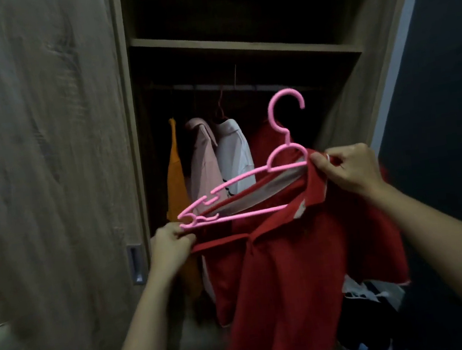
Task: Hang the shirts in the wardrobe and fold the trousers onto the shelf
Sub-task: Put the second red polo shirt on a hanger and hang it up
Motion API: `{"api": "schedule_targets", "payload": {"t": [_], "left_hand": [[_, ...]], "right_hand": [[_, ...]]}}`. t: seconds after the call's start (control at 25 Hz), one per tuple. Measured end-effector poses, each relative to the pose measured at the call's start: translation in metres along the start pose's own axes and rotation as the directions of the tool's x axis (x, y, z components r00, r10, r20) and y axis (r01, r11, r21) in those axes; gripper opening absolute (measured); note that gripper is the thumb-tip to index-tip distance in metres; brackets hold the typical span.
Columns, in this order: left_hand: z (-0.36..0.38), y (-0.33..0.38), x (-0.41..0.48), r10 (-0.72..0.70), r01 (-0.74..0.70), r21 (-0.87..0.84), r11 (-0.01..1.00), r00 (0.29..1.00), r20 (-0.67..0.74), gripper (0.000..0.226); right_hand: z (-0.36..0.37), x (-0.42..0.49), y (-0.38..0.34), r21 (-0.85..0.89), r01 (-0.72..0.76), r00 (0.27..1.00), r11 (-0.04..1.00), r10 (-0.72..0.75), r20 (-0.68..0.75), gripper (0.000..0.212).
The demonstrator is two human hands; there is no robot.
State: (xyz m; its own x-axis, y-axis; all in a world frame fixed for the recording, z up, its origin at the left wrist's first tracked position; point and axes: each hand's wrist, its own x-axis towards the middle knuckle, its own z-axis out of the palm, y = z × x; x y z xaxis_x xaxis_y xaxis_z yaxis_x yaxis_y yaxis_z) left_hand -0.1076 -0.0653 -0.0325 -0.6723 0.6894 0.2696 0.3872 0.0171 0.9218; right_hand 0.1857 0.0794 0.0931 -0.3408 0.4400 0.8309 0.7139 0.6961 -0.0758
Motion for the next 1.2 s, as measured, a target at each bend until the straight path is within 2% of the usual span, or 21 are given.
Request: {"api": "schedule_targets", "payload": {"t": [0.12, 0.2, 0.28, 0.36, 0.4, 0.48, 0.52, 0.56, 0.6, 0.68, 0.72, 0.8, 0.88, 0.96, 1.04, 1.12, 1.2], "left_hand": [[-0.012, 0.008, 0.001, -0.016, 0.015, -0.053, 0.999, 1.000, -0.007, 0.040], [-0.013, 0.021, 0.000, 0.029, -0.027, 0.028, 0.999, 0.997, -0.074, 0.033], [-0.005, 0.039, 0.000, 0.157, -0.111, 0.202, 0.973, 0.962, -0.224, 0.018], [0.018, 0.062, -0.007, 0.322, -0.225, 0.316, 0.922, 0.898, -0.299, 0.021], [0.035, 0.072, -0.013, 0.443, -0.342, 0.359, 0.869, 0.861, -0.251, 0.024], [0.065, 0.076, -0.033, 0.681, -0.626, 0.399, 0.670, 0.732, 0.005, 0.028], [0.070, 0.070, -0.038, 0.737, -0.729, 0.354, 0.586, 0.661, 0.140, 0.031], [0.065, 0.064, -0.036, 0.751, -0.774, 0.308, 0.553, 0.623, 0.218, 0.035], [0.054, 0.058, -0.029, 0.761, -0.774, 0.317, 0.548, 0.619, 0.194, 0.039], [0.029, 0.054, -0.005, 0.773, -0.682, 0.495, 0.538, 0.634, 0.033, 0.048], [0.018, 0.056, 0.008, 0.749, -0.625, 0.571, 0.532, 0.662, 0.028, 0.054], [0.006, 0.061, 0.032, 0.645, -0.609, 0.608, 0.510, 0.738, 0.199, 0.058], [-0.001, 0.060, 0.044, 0.598, -0.664, 0.442, 0.603, 0.743, 0.300, 0.047], [-0.012, 0.059, 0.050, 0.638, -0.679, 0.259, 0.687, 0.734, 0.231, 0.027], [-0.024, 0.064, 0.053, 0.631, -0.657, 0.118, 0.745, 0.750, 0.199, 0.003], [-0.028, 0.071, 0.052, 0.603, -0.625, 0.041, 0.779, 0.766, 0.223, 0.015], [-0.027, 0.077, 0.051, 0.573, -0.589, -0.034, 0.807, 0.769, 0.284, 0.016]], "right_hand": [[0.006, -0.023, 0.025, -0.054, -0.027, 0.999, 0.998, 0.028, 0.018, 0.068], [0.015, -0.036, 0.034, -0.083, 0.037, 0.999, 0.996, -0.034, 0.037, 0.076], [0.030, -0.042, 0.026, -0.149, 0.067, 0.998, 0.986, -0.063, 0.030, 0.078], [0.042, -0.037, 0.003, -0.151, -0.051, 0.998, 0.987, 0.056, 0.027, 0.071], [0.045, -0.031, -0.005, -0.118, -0.147, 0.987, 0.982, 0.153, 0.046, 0.067], [0.047, -0.023, -0.008, -0.010, -0.283, 0.957, 0.959, 0.283, 0.072, 0.064], [0.046, -0.021, -0.003, 0.036, -0.291, 0.955, 0.956, 0.287, 0.078, 0.068], [0.044, -0.021, 0.004, 0.079, -0.288, 0.956, 0.954, 0.282, 0.080, 0.072], [0.041, -0.021, 0.009, 0.123, -0.290, 0.956, 0.949, 0.281, 0.085, 0.075], [0.038, -0.021, 0.013, 0.187, -0.281, 0.959, 0.941, 0.268, 0.094, 0.079], [0.037, -0.020, 0.011, 0.200, -0.270, 0.962, 0.942, 0.254, 0.100, 0.079], [0.036, -0.017, 0.002, 0.190, -0.215, 0.975, 0.958, 0.199, 0.100, 0.072], [0.031, -0.012, -0.002, 0.160, -0.097, 0.993, 0.982, 0.083, 0.089, 0.067], [0.025, -0.011, 0.005, 0.086, 0.038, 0.996, 0.996, -0.045, 0.080, 0.068], [0.018, -0.015, 0.026, 0.046, 0.039, 0.998, 0.998, -0.041, 0.049, 0.079], [0.017, -0.023, 0.046, 0.036, -0.016, 0.999, 0.999, 0.015, 0.038, 0.089], [0.017, -0.022, 0.050, -0.031, -0.017, 0.999, 0.999, 0.018, 0.045, 0.083]]}}
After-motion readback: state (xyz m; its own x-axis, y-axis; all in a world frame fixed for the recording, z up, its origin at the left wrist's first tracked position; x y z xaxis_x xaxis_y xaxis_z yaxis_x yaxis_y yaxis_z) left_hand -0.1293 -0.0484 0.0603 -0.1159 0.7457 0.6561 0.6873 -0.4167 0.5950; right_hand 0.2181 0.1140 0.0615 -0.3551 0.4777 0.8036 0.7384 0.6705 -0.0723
